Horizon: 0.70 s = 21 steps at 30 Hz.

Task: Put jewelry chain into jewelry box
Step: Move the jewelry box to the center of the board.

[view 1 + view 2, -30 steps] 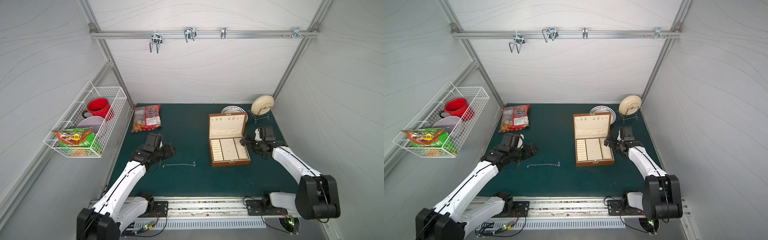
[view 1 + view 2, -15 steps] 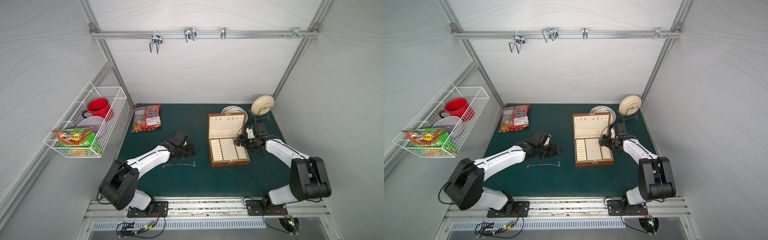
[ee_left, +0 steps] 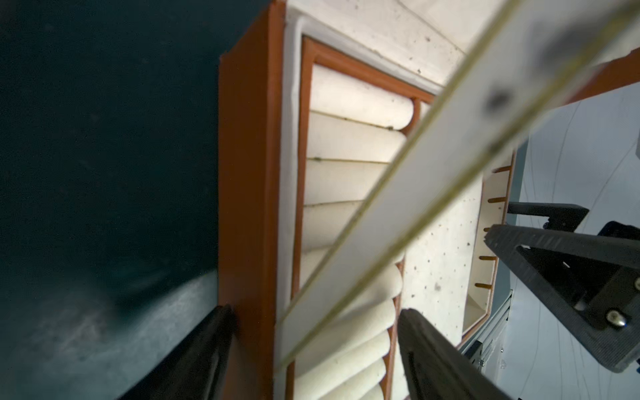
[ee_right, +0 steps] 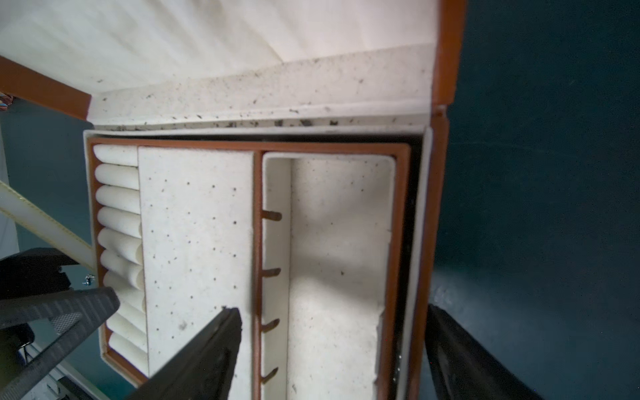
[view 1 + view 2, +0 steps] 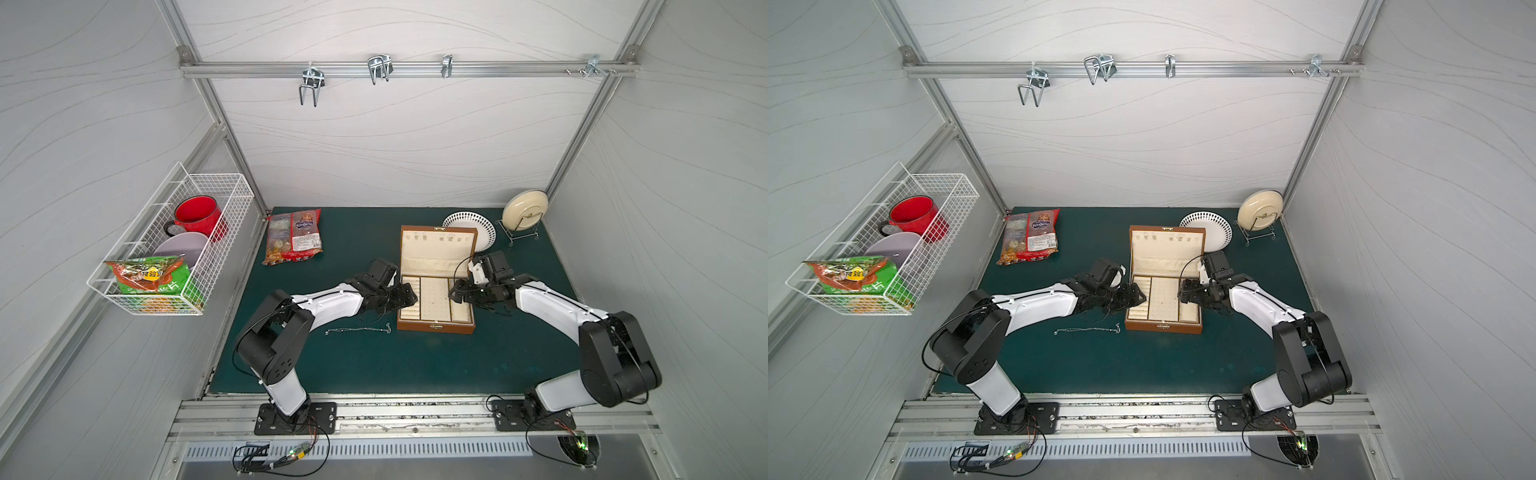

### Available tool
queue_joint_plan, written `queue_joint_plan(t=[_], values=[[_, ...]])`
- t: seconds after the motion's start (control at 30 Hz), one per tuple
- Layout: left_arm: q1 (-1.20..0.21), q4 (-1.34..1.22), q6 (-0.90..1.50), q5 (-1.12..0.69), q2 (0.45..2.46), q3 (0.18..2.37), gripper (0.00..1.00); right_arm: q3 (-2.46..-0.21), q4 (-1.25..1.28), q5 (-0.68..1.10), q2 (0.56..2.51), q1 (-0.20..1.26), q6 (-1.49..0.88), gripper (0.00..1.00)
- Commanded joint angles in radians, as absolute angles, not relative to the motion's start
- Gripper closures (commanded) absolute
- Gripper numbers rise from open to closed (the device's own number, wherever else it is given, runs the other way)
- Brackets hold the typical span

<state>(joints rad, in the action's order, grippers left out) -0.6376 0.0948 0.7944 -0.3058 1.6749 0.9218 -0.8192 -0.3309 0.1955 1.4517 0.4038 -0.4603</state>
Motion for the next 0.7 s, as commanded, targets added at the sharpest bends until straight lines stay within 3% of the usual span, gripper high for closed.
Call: queue_joint_plan(t=[0.0, 0.33, 0.67], values=[[-0.673, 0.057, 0.822, -0.331, 1.614, 0.87, 0.21, -0.785, -0.337, 0.267, 1.408, 0.487, -0.513, 0.15], [-0.753, 0.103, 0.849, -0.276, 1.49, 0.781, 0.21, -0.695, -0.349, 0.201, 1.289, 0.612, -0.596, 0.16], [-0.763, 0.133, 0.861, -0.233, 1.438, 0.74, 0.18, -0.676, -0.376, 0.152, 1.247, 0.638, -0.605, 0.14]])
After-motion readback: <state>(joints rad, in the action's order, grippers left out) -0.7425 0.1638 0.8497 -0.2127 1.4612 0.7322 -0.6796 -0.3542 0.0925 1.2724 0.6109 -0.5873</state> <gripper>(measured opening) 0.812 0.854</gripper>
